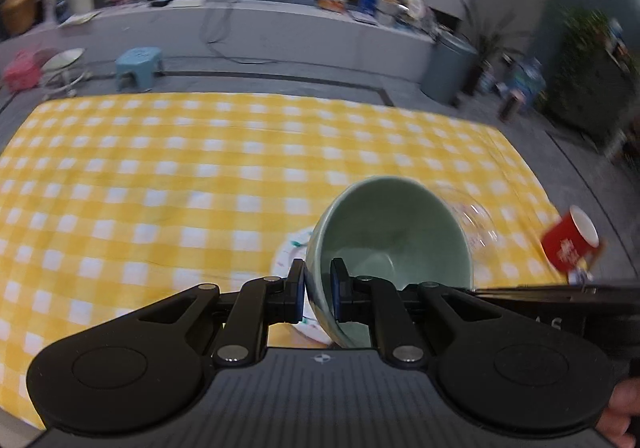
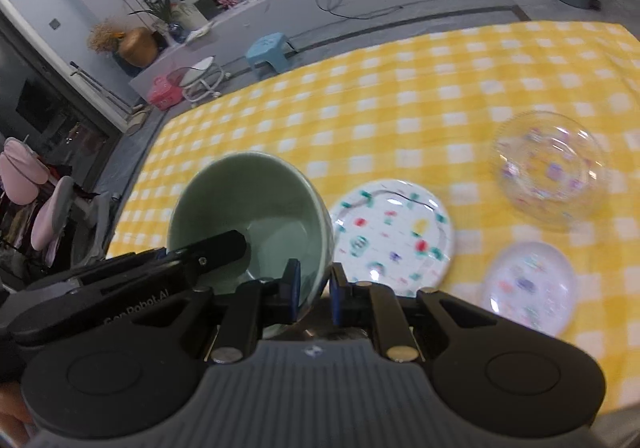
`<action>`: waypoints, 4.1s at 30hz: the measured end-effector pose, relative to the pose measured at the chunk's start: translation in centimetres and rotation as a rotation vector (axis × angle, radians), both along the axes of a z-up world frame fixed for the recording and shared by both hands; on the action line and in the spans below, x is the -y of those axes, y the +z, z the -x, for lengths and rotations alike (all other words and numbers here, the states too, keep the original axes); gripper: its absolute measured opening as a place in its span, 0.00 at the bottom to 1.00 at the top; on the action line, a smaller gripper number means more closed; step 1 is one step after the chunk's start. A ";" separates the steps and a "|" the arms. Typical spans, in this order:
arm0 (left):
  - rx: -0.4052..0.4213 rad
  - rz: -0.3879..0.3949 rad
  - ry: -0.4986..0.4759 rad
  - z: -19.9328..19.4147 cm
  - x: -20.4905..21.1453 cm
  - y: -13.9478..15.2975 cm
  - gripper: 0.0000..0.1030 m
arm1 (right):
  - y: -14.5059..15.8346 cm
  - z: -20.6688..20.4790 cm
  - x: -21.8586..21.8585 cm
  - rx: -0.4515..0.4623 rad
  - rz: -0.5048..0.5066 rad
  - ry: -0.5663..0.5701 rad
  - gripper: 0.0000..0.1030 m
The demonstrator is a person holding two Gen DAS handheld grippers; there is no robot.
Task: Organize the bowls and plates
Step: 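Carry the green bowl with both grippers over the stacked steel bowls, then lower the green bowl into the steel bowl and open both grippers, then withdraw both grippers and move them toward the clear glass plate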
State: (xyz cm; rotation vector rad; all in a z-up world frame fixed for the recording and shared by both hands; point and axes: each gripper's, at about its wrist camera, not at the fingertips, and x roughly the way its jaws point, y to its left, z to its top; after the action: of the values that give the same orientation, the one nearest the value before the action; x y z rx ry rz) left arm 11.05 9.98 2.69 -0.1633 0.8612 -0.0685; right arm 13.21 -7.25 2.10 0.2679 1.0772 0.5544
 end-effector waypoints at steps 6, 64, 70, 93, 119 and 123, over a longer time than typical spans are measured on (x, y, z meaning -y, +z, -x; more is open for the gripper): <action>-0.023 -0.059 -0.114 0.6 2.8 0.2 0.14 | -0.1 1.2 2.8 -0.070 -0.002 -0.010 0.13; -0.062 -0.311 -0.253 2.7 4.1 -0.9 0.50 | -4.8 4.5 1.6 -0.291 -0.031 0.033 0.39; -0.082 -0.289 -0.205 2.2 2.4 -1.5 0.51 | -3.2 4.9 1.0 -0.221 0.027 0.061 0.48; -0.091 -0.253 -0.049 1.3 -0.7 -1.3 0.51 | -4.0 5.6 -2.1 -0.021 0.222 0.280 0.16; 0.071 -0.097 -0.034 1.3 0.9 1.6 0.53 | 3.1 1.4 4.2 0.249 0.067 0.055 0.24; 0.120 0.044 -0.026 1.0 0.7 2.3 0.55 | 3.8 -0.5 6.7 0.290 0.036 -0.049 0.25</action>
State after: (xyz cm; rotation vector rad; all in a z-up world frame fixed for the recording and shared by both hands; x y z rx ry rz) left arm 10.03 9.29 4.96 -0.1873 0.7425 -0.1200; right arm 13.72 -13.99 5.93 0.1757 0.7973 0.5119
